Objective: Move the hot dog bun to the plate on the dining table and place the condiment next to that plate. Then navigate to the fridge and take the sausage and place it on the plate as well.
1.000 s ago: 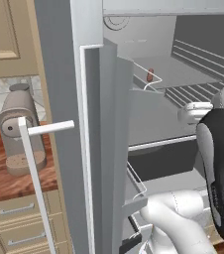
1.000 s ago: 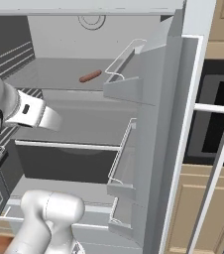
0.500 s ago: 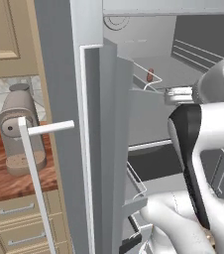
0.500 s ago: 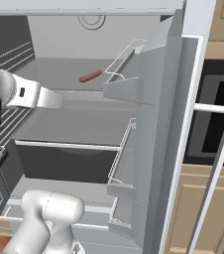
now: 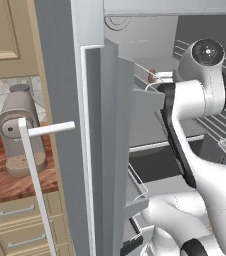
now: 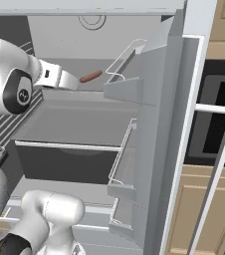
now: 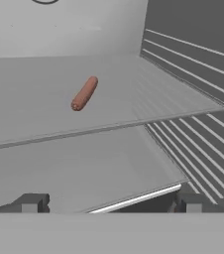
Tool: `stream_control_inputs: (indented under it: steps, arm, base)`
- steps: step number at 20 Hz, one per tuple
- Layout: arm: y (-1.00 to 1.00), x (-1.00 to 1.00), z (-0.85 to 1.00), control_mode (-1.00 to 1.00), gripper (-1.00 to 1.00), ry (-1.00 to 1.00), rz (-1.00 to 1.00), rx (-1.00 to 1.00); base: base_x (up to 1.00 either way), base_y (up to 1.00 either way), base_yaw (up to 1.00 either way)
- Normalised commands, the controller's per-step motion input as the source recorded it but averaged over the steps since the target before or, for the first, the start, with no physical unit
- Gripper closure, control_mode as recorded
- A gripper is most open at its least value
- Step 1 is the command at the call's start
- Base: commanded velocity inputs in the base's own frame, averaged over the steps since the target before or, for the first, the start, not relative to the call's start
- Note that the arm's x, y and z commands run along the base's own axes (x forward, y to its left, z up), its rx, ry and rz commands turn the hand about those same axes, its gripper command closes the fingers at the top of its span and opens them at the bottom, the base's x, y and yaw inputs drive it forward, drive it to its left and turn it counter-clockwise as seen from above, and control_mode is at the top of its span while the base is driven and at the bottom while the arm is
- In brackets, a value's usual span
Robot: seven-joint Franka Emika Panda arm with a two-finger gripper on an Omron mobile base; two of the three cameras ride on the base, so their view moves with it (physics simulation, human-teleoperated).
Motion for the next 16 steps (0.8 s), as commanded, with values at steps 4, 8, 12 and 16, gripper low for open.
stream_control_inputs:
  steps: [4, 8, 12, 16]
  arm:
    - [0.0, 0.87, 0.0, -1.0, -1.0, 0.0, 0.0, 0.04]
    - [0.0, 0.77, -0.01, -1.0, -1.0, 0.0, 0.0, 0.07]
    - [0.0, 0.58, -0.14, -1.0, -1.0, 0.0, 0.0, 0.09]
    - [0.0, 0.62, -0.28, -1.0, -1.0, 0.0, 0.0, 0.09]
  base:
    - [0.0, 0.0, 0.0]
    - [0.0, 0.0, 0.0]
    - [0.0, 0.0, 0.0]
    - [0.0, 0.0, 0.0]
